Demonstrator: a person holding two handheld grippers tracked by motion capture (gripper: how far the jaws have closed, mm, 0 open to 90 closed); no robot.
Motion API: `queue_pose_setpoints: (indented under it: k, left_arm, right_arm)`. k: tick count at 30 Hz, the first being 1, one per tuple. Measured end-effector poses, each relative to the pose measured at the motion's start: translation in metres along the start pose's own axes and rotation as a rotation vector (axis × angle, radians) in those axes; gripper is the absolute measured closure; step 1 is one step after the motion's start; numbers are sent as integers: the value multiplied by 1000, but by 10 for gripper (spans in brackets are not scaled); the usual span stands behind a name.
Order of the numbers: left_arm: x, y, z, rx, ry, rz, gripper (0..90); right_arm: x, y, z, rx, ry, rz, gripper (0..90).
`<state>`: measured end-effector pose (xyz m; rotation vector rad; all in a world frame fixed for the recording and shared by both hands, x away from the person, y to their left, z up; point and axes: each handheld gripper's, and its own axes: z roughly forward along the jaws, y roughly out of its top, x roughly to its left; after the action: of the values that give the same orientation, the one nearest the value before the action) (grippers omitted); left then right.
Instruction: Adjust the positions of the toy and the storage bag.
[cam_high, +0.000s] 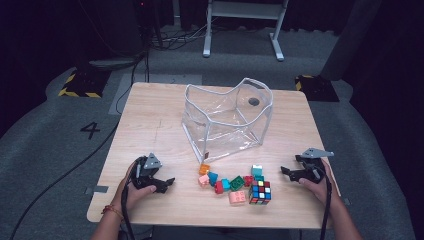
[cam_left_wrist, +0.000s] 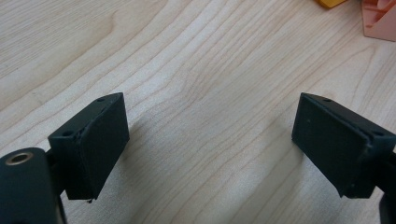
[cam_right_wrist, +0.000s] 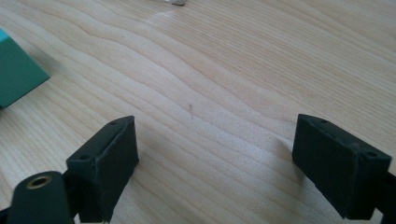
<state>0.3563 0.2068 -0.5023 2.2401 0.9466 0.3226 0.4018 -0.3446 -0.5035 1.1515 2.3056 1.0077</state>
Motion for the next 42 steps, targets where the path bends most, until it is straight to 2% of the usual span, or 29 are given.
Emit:
queue_pose_setpoints:
  k: [2, 6, 7, 9, 10, 12, 14, 15, 17, 18, 19, 21, 23, 25, 26, 28, 30, 31, 34, 35, 37, 42]
  left_arm:
    - [1, 1, 1, -3, 2, 14, 105]
    - [1, 1, 1, -1, 5, 8, 98]
    - [0, 1, 2, 1, 0, -3, 93]
    - [2, 3, 3, 19, 26, -21, 42]
    - [3, 4, 4, 27, 25, -24, 13]
    - [2, 4, 4, 24, 38, -35, 4]
    - [2, 4, 4, 18, 48, -30, 4]
    - [2, 5, 5, 31, 35, -39, 4]
    - [3, 8, 5, 46, 45, -30, 6]
    - [3, 9, 6, 45, 32, -44, 18]
    - [5, 11, 6, 26, 52, -47, 57]
    - [10, 16, 6, 20, 53, -62, 191]
    - [13, 21, 6, 11, 56, -84, 159]
    - [14, 26, 6, -19, 38, -94, 187]
    - [15, 31, 6, -7, 45, -78, 187]
    - [13, 40, 8, -16, 72, -62, 180]
    - [9, 52, 6, -42, 44, -57, 194]
    - [7, 58, 5, -61, 50, -44, 197]
    - [-2, 73, 2, -88, 51, -12, 200]
    - [-4, 78, 1, -95, 47, -4, 202]
    - [-8, 86, 0, -98, 44, 9, 204]
    - [-20, 105, 1, -129, 31, 40, 207]
  right_arm:
    - [0, 0, 0, 0, 0, -1, 143]
    - [0, 0, 0, -1, 1, 0, 144]
    - [0, 0, 0, -1, 1, 0, 145]
    - [-1, 0, 0, -1, 4, -3, 145]
    - [-1, 0, -1, 0, 5, -8, 146]
    - [-2, 0, -1, 2, 17, -8, 149]
    - [-4, 1, -1, 4, 4, -22, 198]
    - [-5, 2, -1, 3, -3, -14, 232]
    - [-9, 5, -3, -20, -6, -5, 249]
    - [-12, 7, -3, -19, 2, 6, 251]
    - [-15, 10, -5, -28, 0, 6, 260]
    - [-19, 18, -10, -77, 13, 29, 293]
    - [-21, 28, -13, -100, 8, 31, 298]
    - [-21, 38, -14, -109, -1, 6, 326]
    - [-19, 43, -14, -118, -9, 5, 365]
    - [-17, 55, -9, -95, -36, -10, 393]
    - [-12, 67, -6, -83, -39, -52, 415]
    - [-9, 74, -5, -89, -38, -64, 417]
    - [-3, 92, -3, -112, -2, -70, 406]
    - [-2, 97, -2, -112, 8, -86, 397]
    - [2, 106, 0, -110, 9, -100, 384]
    - [4, 120, 7, -94, 38, -117, 361]
